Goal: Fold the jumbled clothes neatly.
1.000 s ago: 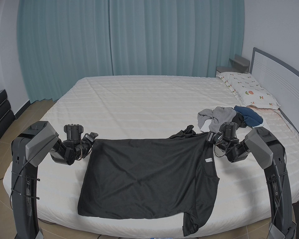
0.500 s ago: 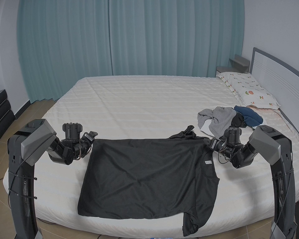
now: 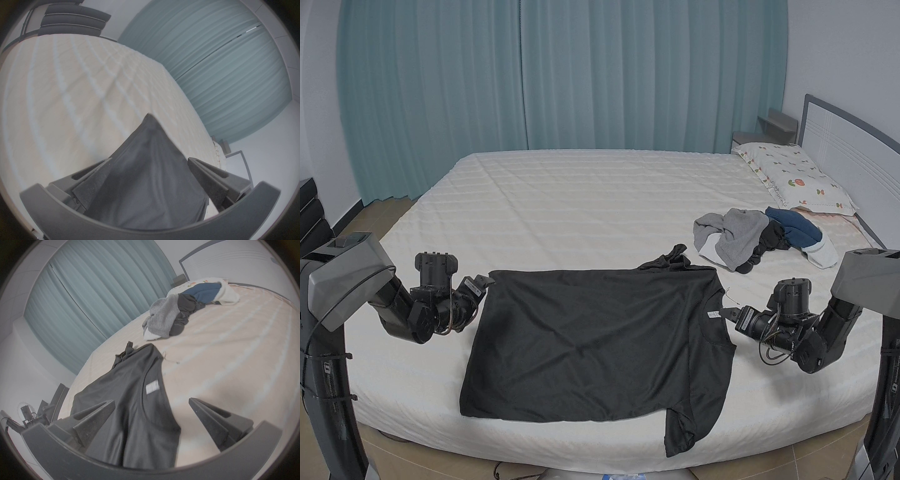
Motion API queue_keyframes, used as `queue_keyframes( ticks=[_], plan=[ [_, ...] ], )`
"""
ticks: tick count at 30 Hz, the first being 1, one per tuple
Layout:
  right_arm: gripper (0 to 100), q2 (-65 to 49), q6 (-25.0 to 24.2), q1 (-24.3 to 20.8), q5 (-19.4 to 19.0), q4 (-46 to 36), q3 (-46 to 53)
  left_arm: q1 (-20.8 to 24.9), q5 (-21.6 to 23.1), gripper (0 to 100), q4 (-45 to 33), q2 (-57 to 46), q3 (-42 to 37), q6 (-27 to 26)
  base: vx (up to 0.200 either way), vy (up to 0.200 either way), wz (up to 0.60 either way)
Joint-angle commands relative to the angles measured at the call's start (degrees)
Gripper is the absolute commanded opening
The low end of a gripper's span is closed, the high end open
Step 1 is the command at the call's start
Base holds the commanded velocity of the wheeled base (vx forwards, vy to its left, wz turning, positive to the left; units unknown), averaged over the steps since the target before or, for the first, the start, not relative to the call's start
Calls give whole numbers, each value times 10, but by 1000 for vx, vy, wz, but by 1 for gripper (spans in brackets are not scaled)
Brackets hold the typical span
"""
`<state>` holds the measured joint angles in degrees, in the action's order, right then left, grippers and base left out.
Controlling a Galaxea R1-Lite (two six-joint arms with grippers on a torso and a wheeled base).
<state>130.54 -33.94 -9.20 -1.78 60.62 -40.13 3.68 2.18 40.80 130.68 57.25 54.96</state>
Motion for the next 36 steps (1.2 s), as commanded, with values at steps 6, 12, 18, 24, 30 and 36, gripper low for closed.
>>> queue_keyframes(
  ticks=[6, 12, 18, 24, 30, 36],
  plan=[
    [100, -73, -68, -59, -19, 23, 142, 17, 7, 100, 118, -88, -258, -20, -133, 0, 0],
    [100, -67, -77, -64, -38, 29, 176, 19, 7, 100, 170, -85, -339, -79, 0, 0, 0],
    [100, -60, -89, -59, -46, 51, 196, 28, -2, 100, 175, -50, -347, -88, 0, 0, 0],
    [100, -49, -100, -59, -46, 63, 197, 42, -2, 100, 177, -39, -348, -86, 0, 0, 0],
    [100, -45, -101, -60, -46, 63, 196, 46, -4, 100, 177, -27, -342, -88, 0, 0, 0],
    [100, -44, -100, -61, -46, 63, 197, 54, -11, 0, 177, -26, -350, -88, 0, 0, 0]
  ],
)
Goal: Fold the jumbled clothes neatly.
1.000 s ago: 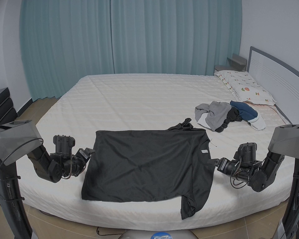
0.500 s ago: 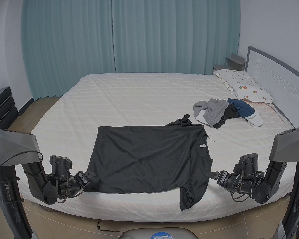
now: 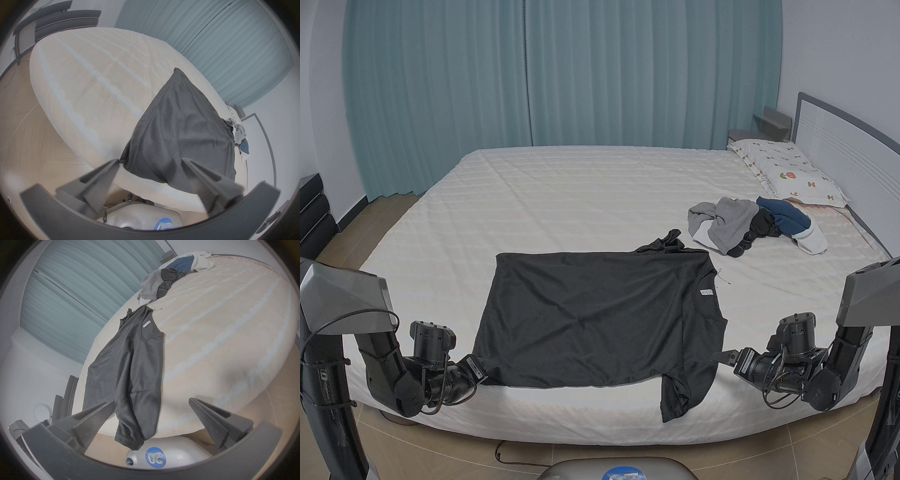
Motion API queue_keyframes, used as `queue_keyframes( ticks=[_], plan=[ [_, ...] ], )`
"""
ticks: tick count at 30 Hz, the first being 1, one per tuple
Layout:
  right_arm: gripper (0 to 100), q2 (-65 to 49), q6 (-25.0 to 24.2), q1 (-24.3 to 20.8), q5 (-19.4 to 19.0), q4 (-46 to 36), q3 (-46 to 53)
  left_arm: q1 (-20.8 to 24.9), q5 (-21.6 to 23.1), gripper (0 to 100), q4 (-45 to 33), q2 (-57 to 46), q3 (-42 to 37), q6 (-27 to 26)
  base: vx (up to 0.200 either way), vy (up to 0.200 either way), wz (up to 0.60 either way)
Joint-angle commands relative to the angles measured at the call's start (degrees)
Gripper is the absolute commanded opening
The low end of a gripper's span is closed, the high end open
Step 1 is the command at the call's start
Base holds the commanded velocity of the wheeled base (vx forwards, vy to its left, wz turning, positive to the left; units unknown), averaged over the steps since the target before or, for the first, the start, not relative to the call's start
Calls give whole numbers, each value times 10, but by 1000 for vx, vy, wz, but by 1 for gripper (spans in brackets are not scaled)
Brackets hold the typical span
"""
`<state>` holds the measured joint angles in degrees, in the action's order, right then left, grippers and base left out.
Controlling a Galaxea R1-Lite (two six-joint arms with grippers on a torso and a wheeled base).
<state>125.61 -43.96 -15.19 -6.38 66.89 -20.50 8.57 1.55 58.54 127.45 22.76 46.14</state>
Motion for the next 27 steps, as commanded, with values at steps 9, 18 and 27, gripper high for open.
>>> queue_keyframes(
  ticks=[9, 18, 27],
  plan=[
    [100, 14, 0, -9, -1, 0, -1, 1, -46, 0, -1, -6, -14, -11, 0, 0, 0],
    [100, 55, 1, -18, 1, 9, -40, -53, -55, 0, -6, -45, -17, -79, 0, 0, 0],
    [100, 83, 1, -16, 8, 8, -85, -65, -59, 0, -5, -48, -15, -91, 0, 0, 0]
  ],
)
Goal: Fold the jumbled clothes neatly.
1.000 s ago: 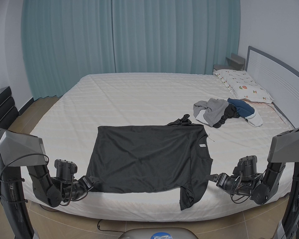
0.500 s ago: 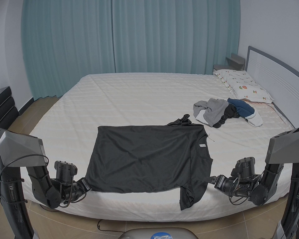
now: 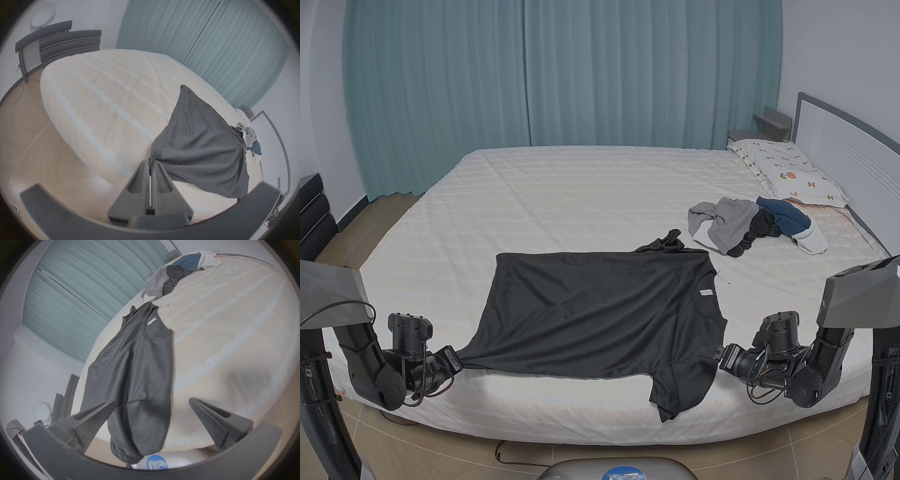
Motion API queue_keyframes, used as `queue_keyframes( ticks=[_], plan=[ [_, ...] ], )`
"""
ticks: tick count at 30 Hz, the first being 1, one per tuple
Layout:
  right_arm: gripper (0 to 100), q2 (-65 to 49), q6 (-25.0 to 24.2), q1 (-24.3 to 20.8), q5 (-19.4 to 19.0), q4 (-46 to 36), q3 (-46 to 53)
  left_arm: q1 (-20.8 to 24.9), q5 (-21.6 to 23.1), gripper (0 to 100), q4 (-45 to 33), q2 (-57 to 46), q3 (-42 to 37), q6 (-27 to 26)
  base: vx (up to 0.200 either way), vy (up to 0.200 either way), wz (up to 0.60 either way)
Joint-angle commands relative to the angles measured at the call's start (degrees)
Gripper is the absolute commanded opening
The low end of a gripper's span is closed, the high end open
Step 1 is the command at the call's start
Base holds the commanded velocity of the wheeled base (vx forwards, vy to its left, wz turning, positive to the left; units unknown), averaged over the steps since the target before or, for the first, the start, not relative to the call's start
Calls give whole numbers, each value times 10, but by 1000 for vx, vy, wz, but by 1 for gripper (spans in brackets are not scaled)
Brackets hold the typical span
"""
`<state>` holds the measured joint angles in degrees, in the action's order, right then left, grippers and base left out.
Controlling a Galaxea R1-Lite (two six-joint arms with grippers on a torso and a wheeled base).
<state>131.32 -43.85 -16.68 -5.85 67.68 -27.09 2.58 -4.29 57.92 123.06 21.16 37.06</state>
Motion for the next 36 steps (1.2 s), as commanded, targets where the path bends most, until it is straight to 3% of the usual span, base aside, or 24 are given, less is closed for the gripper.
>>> queue_keyframes(
  ticks=[1, 4, 5, 10, 21, 23, 31, 36],
  plan=[
    [100, 32, 0, -1, 3, 0, -24, -7, -1, 0, 1, -5, 1, 0, 0, 0, 0],
    [100, 36, 0, -1, 4, 0, -28, -7, -1, 0, 1, -5, 2, 0, 0, 0, 0],
    [0, 41, 2, 0, 5, 1, -27, -8, 0, 0, 0, -1, 3, 0, 0, 0, 0],
    [0, 44, 22, 2, 29, -2, -17, -8, 0, 0, -1, 2, 1, 0, 0, 0, 0],
    [0, -4, 57, 34, 28, -6, 32, -7, 0, 0, -3, -4, -12, -21, 0, 0, 0],
    [0, -32, 84, 58, 19, -7, 63, -7, 0, 0, -2, -7, -25, -37, 0, 0, 0],
    [0, -66, 109, 78, -2, -6, 105, -2, 0, 0, -3, -22, -55, -68, 0, 0, 0],
    [0, -83, 152, 105, -17, -8, 124, 9, 0, 0, -4, -27, -79, -88, 0, 0, 0]
  ],
)
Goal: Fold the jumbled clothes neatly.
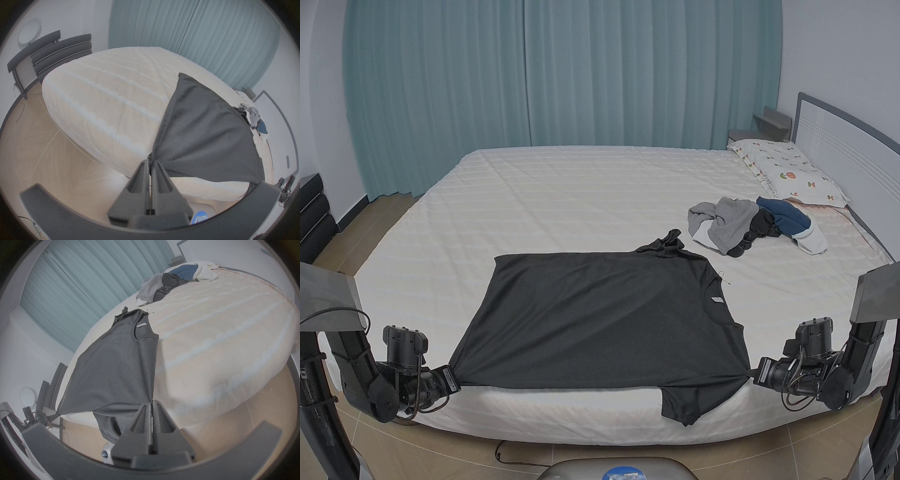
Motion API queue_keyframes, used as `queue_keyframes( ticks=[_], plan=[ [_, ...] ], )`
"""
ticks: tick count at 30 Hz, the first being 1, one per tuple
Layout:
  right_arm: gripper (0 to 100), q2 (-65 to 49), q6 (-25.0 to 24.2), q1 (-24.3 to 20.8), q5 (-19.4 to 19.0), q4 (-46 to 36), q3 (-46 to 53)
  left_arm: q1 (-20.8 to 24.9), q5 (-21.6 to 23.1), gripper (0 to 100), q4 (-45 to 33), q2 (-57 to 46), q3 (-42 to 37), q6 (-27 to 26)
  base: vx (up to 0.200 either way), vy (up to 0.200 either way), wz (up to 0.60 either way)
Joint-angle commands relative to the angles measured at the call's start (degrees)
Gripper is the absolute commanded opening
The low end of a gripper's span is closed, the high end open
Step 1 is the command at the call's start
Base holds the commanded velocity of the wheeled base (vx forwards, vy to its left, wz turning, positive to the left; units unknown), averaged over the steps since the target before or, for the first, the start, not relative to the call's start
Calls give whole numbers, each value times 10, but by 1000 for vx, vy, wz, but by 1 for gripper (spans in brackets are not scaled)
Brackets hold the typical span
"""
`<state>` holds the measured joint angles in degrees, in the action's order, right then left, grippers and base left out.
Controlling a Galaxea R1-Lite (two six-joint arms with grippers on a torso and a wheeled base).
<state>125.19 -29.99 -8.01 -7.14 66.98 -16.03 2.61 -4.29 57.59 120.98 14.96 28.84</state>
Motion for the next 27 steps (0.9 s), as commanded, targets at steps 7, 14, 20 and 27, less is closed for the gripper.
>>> queue_keyframes(
  ticks=[7, 14, 20, 27],
  plan=[
    [0, -19, 26, 25, -4, -4, 28, 29, -1, 0, 0, -3, -44, -24, 0, 0, 0],
    [0, -14, 38, 23, -4, -4, 21, 44, -1, 0, 0, 0, -55, -27, 0, 0, 0],
    [0, 15, 39, 13, -4, 3, 14, 47, 0, 100, 0, 0, -55, -27, 0, 0, 0],
    [100, 18, 30, 4, -5, 9, 3, 47, 0, 100, 3, 0, -54, -26, 0, 0, 0]
  ],
)
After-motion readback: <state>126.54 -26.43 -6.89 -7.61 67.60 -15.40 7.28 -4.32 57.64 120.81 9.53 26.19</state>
